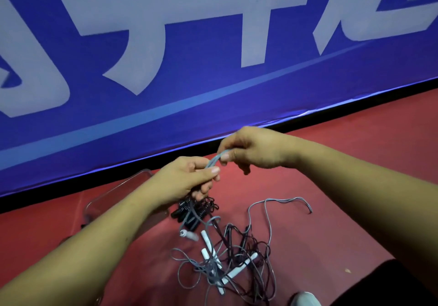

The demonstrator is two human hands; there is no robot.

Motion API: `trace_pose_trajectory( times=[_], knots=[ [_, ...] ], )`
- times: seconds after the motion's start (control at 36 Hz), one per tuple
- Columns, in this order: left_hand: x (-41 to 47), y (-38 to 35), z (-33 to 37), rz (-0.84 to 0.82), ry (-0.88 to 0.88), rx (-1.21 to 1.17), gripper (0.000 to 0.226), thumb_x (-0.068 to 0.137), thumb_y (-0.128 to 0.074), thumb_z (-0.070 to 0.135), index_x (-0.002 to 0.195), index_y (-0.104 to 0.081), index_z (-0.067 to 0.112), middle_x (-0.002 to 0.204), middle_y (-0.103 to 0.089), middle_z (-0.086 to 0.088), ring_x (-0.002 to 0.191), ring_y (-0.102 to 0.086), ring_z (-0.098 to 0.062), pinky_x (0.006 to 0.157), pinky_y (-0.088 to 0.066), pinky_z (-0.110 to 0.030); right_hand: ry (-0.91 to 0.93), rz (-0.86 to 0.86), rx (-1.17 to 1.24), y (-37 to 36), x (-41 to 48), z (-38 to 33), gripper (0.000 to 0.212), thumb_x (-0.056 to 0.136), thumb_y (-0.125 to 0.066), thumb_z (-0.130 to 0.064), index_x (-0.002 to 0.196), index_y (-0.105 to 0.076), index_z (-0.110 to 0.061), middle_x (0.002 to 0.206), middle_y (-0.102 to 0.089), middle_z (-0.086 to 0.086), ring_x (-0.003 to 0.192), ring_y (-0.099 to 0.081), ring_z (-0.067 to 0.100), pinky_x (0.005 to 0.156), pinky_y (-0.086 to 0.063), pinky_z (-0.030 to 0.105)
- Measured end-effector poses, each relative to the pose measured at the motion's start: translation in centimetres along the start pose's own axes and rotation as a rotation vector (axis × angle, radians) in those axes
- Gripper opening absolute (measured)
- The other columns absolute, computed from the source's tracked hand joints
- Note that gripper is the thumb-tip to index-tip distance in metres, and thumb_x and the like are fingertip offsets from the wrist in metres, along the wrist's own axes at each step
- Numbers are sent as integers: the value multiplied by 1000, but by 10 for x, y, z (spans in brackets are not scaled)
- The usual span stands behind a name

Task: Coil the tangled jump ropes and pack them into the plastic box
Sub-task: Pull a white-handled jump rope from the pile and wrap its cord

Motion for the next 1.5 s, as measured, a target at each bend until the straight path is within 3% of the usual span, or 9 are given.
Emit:
trace_pose_trajectory(
  times=[0.33,0.47,0.64,0.81,1.06,1.25,1.33,1.42,1.5],
  knots=[
    [0,20,-38,173,77,213,30,102,-51,35,79,-62,20,77,-73,-9,95,-72,-33,93,-51,-53,-318,746,324,71,-10,73,25,96,-52,-13,73,-62,-8,54,-53,9,47,-54,25,60,-46,33],
    [6,17,-15,303,37,-117,31,107,-36,16,80,-49,8,57,-58,-6,77,-74,-24,69,-56,-25,-457,682,-518,63,-17,72,44,85,-57,-19,126,-53,-2,125,-47,23,112,-48,44,96,-42,46],
    [6,31,-12,485,128,-296,33,107,-38,20,78,-48,11,53,-56,-4,68,-73,-31,72,-57,-42,-221,393,-9,9,4,25,26,92,-55,-22,83,-68,-2,85,-69,20,78,-64,30,77,-53,41],
    [4,42,-14,506,179,-440,31,107,-39,20,78,-45,10,55,-56,-6,78,-74,-37,63,-61,-45,-314,5,456,-63,0,53,14,93,-61,-15,105,-66,-8,87,-69,2,84,-67,18,75,-48,33],
    [6,41,-10,467,182,-538,30,107,-40,20,81,-47,7,61,-56,-10,85,-73,-41,56,-60,-43,-223,54,415,-55,4,54,9,89,-69,-8,84,-64,-13,71,-62,1,63,-56,10,57,-45,19],
    [-6,86,-21,658,213,-426,32,106,-38,17,76,-46,13,53,-40,-2,35,-45,-17,48,-45,-27,-725,382,379,-16,-25,153,26,91,-49,6,68,-51,-4,66,-62,20,51,-62,29,47,-53,33],
    [-4,86,-17,603,175,-506,32,107,-36,21,77,-45,13,50,-39,2,38,-42,-16,55,-44,-33,-885,194,-60,-13,-41,176,18,86,-54,-2,68,-56,-2,56,-62,12,62,-67,30,50,-53,26],
    [4,68,-6,514,147,-541,31,107,-37,22,78,-45,13,52,-39,2,41,-44,-17,50,-51,-31,-749,82,-375,-16,-27,153,28,86,-58,-16,112,-59,-4,121,-58,21,121,-54,33,92,-48,29],
    [12,48,5,459,117,-624,31,107,-37,22,78,-44,13,50,-38,2,42,-47,-18,48,-53,-31,-446,48,119,-42,-6,91,56,87,-64,-11,141,-48,-11,145,-47,9,135,-43,21,112,-32,28]
  ],
)
Point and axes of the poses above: each hand's wrist, its own x-axis towards the middle knuckle, its own y-axis out of the back of the hand, z = x × y, the point moved 8 cm from there along x, towards the middle knuckle
